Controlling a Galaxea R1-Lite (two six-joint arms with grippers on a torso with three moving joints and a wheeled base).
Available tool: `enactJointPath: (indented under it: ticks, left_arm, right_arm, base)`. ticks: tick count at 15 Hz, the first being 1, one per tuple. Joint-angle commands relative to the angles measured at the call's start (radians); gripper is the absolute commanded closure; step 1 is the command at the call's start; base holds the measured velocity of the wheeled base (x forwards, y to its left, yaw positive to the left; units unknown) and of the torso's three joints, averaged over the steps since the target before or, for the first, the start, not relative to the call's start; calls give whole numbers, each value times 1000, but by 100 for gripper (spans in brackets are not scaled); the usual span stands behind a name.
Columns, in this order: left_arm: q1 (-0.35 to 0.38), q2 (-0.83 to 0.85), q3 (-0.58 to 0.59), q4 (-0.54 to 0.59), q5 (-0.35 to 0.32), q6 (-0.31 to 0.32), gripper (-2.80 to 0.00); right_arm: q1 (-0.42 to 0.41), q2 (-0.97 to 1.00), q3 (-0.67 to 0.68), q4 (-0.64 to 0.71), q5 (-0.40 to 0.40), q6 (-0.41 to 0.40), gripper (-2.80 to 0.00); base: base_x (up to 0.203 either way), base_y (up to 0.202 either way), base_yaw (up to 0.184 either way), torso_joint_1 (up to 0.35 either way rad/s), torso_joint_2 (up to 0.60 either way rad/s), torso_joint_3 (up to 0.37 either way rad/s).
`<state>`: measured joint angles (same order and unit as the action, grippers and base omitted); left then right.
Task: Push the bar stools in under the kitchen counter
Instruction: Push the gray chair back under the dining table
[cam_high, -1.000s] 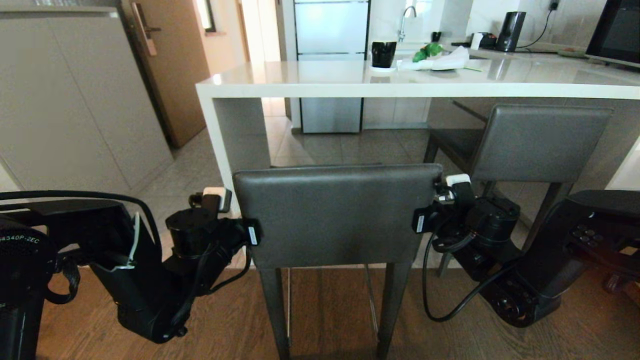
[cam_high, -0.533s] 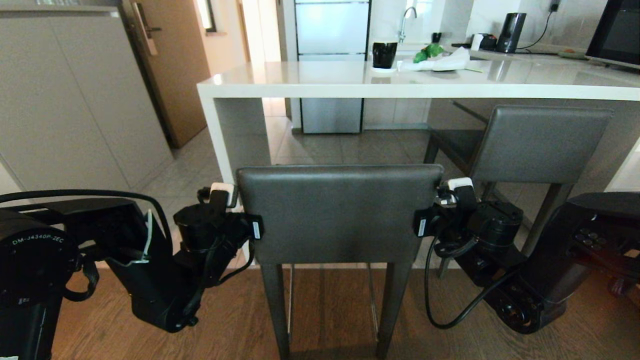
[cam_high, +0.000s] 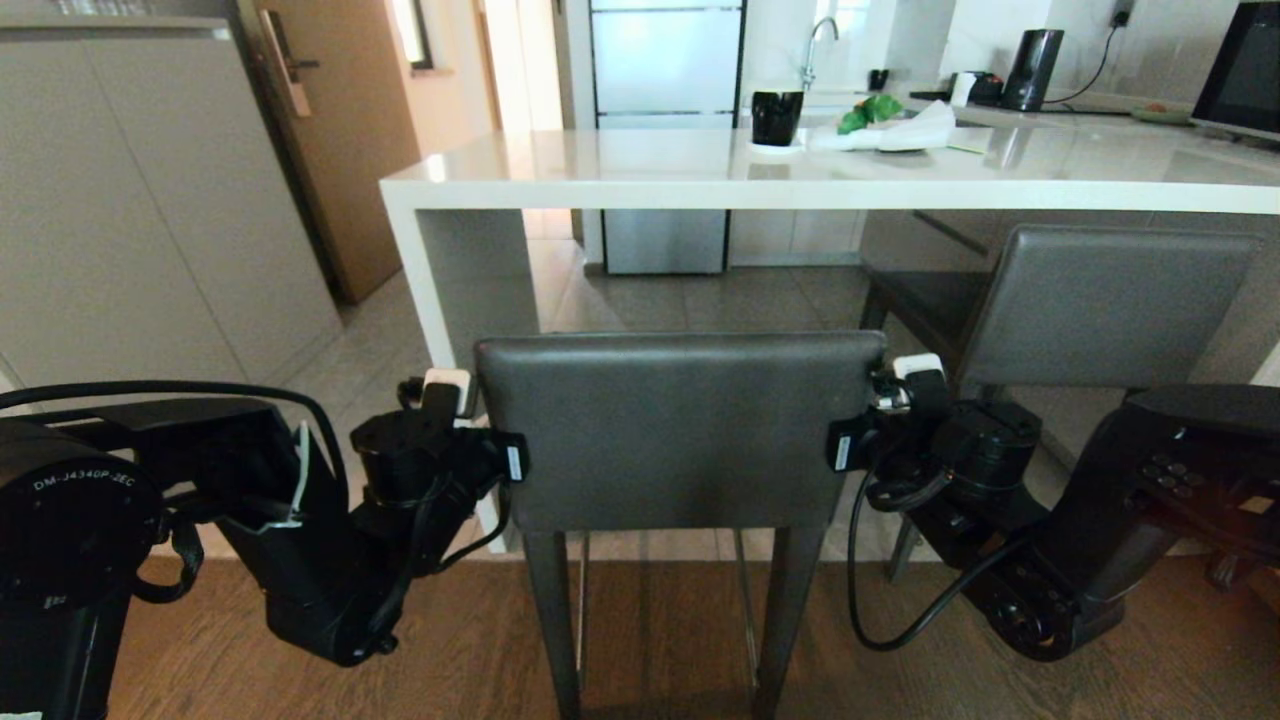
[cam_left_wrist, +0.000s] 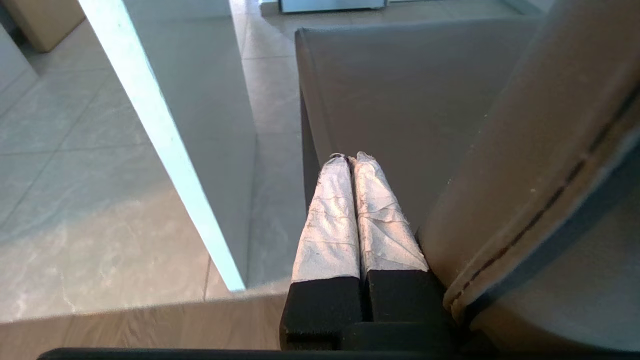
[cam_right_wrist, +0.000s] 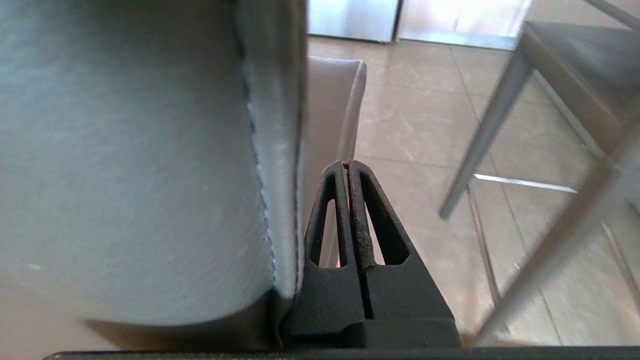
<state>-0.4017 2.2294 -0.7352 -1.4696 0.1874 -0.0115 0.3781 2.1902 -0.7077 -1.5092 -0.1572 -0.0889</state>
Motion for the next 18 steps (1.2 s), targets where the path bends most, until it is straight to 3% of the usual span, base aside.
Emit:
enactJointPath:
  ticks: [1, 18]
  left_arm:
    - [-4, 1, 7, -9, 1, -1, 0]
    - [-8, -7, 20, -14, 1, -1, 0]
  right_arm:
    - [1, -1, 2, -8, 0, -2, 0]
    - [5, -1, 8, -9, -4, 0, 0]
  base:
    - [188, 0, 0, 5, 2, 5]
    - [189, 0, 1, 2, 3, 1]
